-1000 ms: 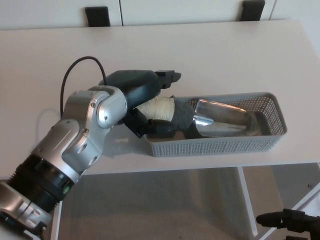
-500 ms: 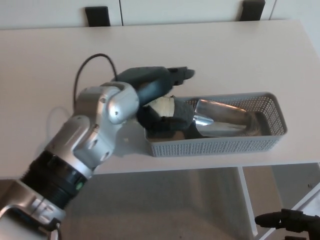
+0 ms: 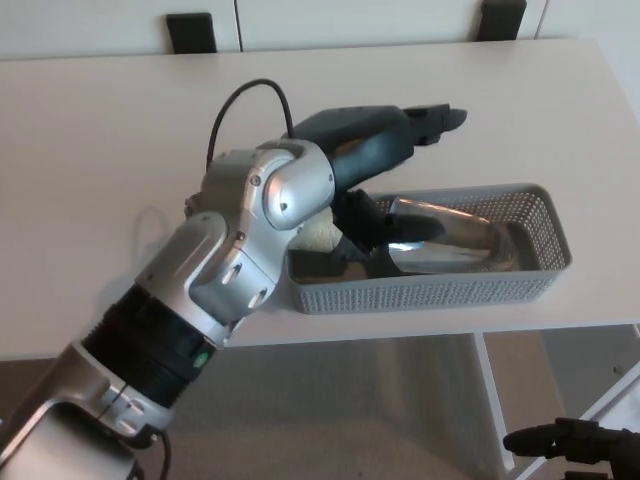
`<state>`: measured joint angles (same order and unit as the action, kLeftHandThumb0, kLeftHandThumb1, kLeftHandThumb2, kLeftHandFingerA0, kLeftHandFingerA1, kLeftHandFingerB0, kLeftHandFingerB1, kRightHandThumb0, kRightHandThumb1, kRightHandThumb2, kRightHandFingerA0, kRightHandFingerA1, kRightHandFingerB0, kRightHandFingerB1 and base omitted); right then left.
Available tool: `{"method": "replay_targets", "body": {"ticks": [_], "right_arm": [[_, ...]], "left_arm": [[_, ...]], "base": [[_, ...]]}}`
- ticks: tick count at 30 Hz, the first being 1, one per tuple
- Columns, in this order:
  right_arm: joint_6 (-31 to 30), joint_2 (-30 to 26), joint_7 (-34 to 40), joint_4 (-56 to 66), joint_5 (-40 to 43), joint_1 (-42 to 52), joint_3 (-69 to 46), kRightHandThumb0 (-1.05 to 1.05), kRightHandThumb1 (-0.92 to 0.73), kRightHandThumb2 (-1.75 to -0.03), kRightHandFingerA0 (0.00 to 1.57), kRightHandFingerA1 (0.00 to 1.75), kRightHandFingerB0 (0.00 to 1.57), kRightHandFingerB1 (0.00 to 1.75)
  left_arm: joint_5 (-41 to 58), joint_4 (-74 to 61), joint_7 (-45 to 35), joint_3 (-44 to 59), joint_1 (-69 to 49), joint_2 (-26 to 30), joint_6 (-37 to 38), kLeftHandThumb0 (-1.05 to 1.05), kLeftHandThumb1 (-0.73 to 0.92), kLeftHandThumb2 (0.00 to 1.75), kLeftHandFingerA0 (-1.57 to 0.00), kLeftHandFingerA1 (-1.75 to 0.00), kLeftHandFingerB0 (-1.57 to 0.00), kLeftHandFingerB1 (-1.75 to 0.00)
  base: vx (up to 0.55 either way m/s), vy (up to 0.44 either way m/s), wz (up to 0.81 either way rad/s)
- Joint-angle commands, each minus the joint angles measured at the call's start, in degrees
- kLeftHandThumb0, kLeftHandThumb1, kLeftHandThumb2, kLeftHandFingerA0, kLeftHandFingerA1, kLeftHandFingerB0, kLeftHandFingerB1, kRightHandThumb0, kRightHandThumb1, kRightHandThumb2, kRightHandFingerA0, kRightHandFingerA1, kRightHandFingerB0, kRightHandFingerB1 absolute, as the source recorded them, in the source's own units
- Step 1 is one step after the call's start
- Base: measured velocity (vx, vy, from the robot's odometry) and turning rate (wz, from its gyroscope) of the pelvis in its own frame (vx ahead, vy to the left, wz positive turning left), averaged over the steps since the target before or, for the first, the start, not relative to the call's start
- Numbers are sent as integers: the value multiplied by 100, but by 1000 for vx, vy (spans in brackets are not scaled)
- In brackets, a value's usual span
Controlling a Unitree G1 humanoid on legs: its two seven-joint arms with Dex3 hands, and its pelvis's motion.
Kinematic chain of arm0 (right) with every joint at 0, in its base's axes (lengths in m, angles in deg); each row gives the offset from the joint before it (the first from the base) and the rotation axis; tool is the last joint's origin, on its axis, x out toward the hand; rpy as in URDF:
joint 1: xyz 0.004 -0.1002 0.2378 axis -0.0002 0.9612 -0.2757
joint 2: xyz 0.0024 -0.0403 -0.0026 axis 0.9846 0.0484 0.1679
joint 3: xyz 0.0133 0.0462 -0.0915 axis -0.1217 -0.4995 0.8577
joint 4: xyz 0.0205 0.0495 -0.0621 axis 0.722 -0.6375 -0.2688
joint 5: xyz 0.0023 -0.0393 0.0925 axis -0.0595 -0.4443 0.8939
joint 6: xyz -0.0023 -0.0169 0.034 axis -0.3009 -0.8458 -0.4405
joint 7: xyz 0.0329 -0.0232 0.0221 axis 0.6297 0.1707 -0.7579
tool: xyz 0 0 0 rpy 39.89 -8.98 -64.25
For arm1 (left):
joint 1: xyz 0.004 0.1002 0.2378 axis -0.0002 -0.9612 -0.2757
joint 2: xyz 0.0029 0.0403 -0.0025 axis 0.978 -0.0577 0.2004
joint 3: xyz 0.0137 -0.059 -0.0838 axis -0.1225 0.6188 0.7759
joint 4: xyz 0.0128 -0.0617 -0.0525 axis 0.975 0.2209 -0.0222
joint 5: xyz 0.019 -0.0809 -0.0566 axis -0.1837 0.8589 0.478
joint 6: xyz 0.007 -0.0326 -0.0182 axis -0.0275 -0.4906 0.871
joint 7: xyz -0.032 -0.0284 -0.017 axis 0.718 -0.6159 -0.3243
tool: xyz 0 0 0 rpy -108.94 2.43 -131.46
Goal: The robot walks towards a desk on which a shovel is kept on the left hand side and a container is kept on the right hand side. The robot picks up the shovel using its left hand and places it in the container.
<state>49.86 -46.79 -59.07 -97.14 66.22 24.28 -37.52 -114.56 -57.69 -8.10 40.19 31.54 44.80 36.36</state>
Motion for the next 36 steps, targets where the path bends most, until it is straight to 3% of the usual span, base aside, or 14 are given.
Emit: {"method": "replay_targets", "body": {"ticks": [1, 2, 3, 12, 14, 15, 17, 18, 19, 20, 22, 23, 26, 36], "right_arm": [[53, -151, 4, 31, -164, 50, 81, -29, -47, -54, 76, 52, 59, 46], [79, -181, 5, 9, -197, 39, 93, -30, -47, -54, 76, 52, 60, 46], [98, -187, -30, -27, -181, 51, 99, -30, -47, -54, 76, 52, 60, 46], [-4, -54, 45, -227, -30, 222, 2, -32, -41, -59, 77, 58, 62, 52], [142, -65, 118, -260, -124, 341, 30, -29, -46, -53, 78, 53, 59, 47], [200, -75, 165, -265, -159, 389, 21, -28, -47, -53, 77, 53, 59, 47], [302, 5, 253, -404, -161, 402, 8, -28, -46, -53, 77, 53, 60, 46], [309, 18, 279, -453, -165, 382, 2, -28, -47, -53, 77, 53, 59, 46], [316, 25, 279, -473, -167, 378, 9, -28, -47, -53, 77, 53, 59, 46], [370, 23, 295, -547, -174, 362, -3, -30, -47, -53, 76, 52, 59, 46], [406, 5, 292, -517, -122, 391, -81, -32, -48, -53, 74, 51, 58, 45], [391, -12, 363, -499, -176, 391, -86, -31, -48, -53, 76, 51, 59, 45], [382, -1, 413, -620, -167, 298, -134, -27, -47, -54, 78, 53, 59, 46], [554, -26, 418, -823, -114, 408, -235, -27, -47, -53, 79, 53, 60, 47]], "left_arm": [[331, -1053, -348, 701, 188, 491, -105, -91, 61, 102, -1, -12, -2, -11], [374, -1564, -395, 914, 121, 598, -178, -94, 60, 79, 0, -18, -1, -20], [451, -2014, -484, 1086, 13, 766, -101, -86, 59, 102, 0, -16, 0, -16], [2623, -6128, -1544, 3579, -2035, 1188, -850, -91, 60, 97, -11, -24, -11, -22], [4872, -6996, -1880, 5206, -3473, 1123, -669, -79, 52, 89, -7, -24, -10, -31], [5743, -6996, -1998, 5631, -4059, 1281, -417, -78, 63, 60, -8, -23, -14, -27], [6741, -6759, -2214, 5924, -5294, 1203, 885, -84, 59, 93, -6, -37, -12, -40], [7143, -6687, -2659, 6277, -6109, 1186, 1431, -38, 33, 96, -1, -51, 0, -47], [7157, -6691, -2655, 6285, -6143, 1199, 1442, -38, 33, 96, -1, -51, 0, -47], [7779, -6604, -2983, 6457, -6774, 1119, 1531, -72, 60, 58, -11, -31, -23, -29], [8441, -6286, -3778, 6800, -7700, 873, 1696, -76, 47, 83, -8, -42, -17, -41], [8771, -6049, -4363, 7006, -7965, 803, 1645, -78, 65, 61, -14, -33, -20, -28], [9389, -5127, -5773, 7904, -8398, 790, 835, -82, 65, 60, -21, -36, -24, -31], [9450, -4072, -6400, 9128, -9212, 1592, 670, -95, 73, 63, -25, -45, -23, -35]], "base": [[0, 0, 0], [0, 0, 0], [0, 0, 0], [0, 0, 0], [0, 0, 0], [0, 0, 0], [0, 0, 0], [0, 0, 0], [0, 0, 0], [0, 0, 0], [0, 0, 0], [0, 0, 0], [0, 0, 0], [0, 0, 0]]}}
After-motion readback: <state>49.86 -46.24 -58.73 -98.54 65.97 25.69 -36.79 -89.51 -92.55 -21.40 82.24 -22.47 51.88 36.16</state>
